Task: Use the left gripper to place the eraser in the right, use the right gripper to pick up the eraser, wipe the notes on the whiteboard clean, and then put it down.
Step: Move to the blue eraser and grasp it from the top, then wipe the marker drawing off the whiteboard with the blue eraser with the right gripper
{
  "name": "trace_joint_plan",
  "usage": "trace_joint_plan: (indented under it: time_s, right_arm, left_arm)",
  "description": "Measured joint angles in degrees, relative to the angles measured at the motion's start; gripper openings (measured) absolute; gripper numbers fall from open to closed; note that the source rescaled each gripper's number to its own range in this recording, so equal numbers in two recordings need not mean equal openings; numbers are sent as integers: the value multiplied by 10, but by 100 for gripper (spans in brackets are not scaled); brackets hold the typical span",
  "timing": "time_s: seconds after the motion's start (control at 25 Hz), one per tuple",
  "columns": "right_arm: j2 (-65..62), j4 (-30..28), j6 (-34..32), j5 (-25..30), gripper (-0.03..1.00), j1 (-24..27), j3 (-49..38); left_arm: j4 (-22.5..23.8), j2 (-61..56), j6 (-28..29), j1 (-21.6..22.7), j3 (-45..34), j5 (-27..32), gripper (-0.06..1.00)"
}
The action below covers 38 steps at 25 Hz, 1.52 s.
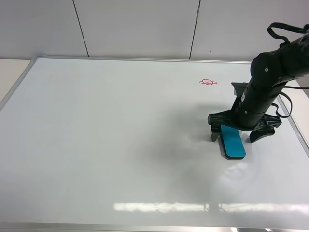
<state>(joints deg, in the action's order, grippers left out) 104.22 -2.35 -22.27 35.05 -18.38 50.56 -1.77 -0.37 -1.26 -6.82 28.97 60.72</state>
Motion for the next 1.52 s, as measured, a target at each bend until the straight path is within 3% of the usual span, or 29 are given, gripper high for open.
trace_joint_plan:
  time_s: [0.08, 0.16, 0.24, 0.28, 0.32, 0.72, 0.88, 1.2, 1.24, 1.52]
  right_arm:
    - [0, 0, 0, -6, 92, 0, 0]
    - [0, 5, 0, -7, 76, 0, 0]
    - [0, 19, -1, -5, 40, 0, 1]
    - [0, 24, -1, -2, 10, 0, 2]
    - [0, 35, -3, 9, 0, 0, 4]
    - [0, 39, 14, 59, 3, 0, 44]
    - [14, 24, 23, 89, 3, 0, 108]
    - [141, 17, 51, 214, 3, 0, 349]
    - [183, 19, 56, 237, 3, 3, 422]
    - [359, 29, 71, 337, 3, 18, 687]
  left_arm:
    - [0, 0, 0, 0, 0, 0, 100]
    - [0, 0, 0, 0, 0, 0, 100]
    - [0, 0, 0, 0, 0, 0, 100]
    - [0, 0, 0, 0, 0, 0, 100]
    - [0, 0, 0, 0, 0, 0, 100]
    - [0, 0, 0, 0, 0, 0, 100]
    - [0, 0, 0, 0, 0, -1, 100]
    - [0, 0, 0, 0, 0, -1, 100]
    - [0, 0, 0, 0, 0, -1, 100]
    - [0, 0, 0, 0, 0, -1, 100]
